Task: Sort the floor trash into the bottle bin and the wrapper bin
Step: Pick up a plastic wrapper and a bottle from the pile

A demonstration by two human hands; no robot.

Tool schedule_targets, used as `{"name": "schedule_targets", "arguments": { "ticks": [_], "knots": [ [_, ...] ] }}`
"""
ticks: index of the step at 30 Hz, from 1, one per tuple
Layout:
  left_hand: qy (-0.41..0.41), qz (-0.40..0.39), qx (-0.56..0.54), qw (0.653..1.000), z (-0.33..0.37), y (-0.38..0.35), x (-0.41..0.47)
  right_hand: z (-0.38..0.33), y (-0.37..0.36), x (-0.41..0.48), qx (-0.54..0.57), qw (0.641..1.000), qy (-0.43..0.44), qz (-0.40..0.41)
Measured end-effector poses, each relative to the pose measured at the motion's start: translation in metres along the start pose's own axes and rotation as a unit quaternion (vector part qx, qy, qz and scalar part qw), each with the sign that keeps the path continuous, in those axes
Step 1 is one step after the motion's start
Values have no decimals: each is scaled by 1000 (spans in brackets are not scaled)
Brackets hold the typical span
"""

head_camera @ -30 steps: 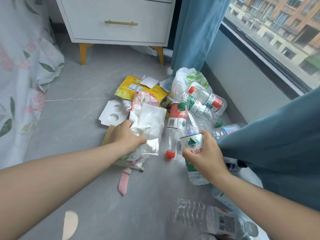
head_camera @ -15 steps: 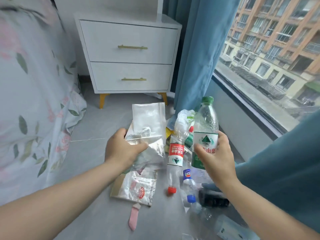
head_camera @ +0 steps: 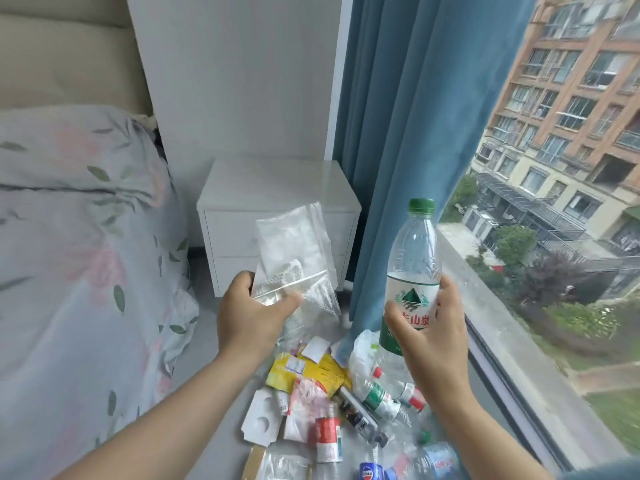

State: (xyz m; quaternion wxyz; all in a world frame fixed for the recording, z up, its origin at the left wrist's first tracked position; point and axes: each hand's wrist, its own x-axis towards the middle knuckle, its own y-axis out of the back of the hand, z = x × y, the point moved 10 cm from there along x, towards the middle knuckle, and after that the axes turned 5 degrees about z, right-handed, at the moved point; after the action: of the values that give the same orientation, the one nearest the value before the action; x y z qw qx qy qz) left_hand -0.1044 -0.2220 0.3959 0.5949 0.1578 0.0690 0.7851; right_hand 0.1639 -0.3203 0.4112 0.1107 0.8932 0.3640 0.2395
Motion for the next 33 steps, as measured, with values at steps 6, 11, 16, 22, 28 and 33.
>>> {"name": "schedule_targets", "arguments": {
  "ticks": [6,11,16,22,28,33],
  "knots": [
    [-42,10,-26,999,193,71,43,-179,65,69,27,999,38,19],
    [-44,26,-74,996,340,129,51,-329,139,109,30,996,68,44],
    [-119,21,-109,987,526,195,63,-497,227,146,66,987,108,100],
    [-202,-8,-139,969,699,258,54,-652,316,159,98,971,157,151],
    [-236,-41,-212,947,792,281,31,-731,395,152,139,947,206,203],
    [-245,-61,-265,931,835,282,4,-770,447,139,144,937,239,210]
  ]
}}
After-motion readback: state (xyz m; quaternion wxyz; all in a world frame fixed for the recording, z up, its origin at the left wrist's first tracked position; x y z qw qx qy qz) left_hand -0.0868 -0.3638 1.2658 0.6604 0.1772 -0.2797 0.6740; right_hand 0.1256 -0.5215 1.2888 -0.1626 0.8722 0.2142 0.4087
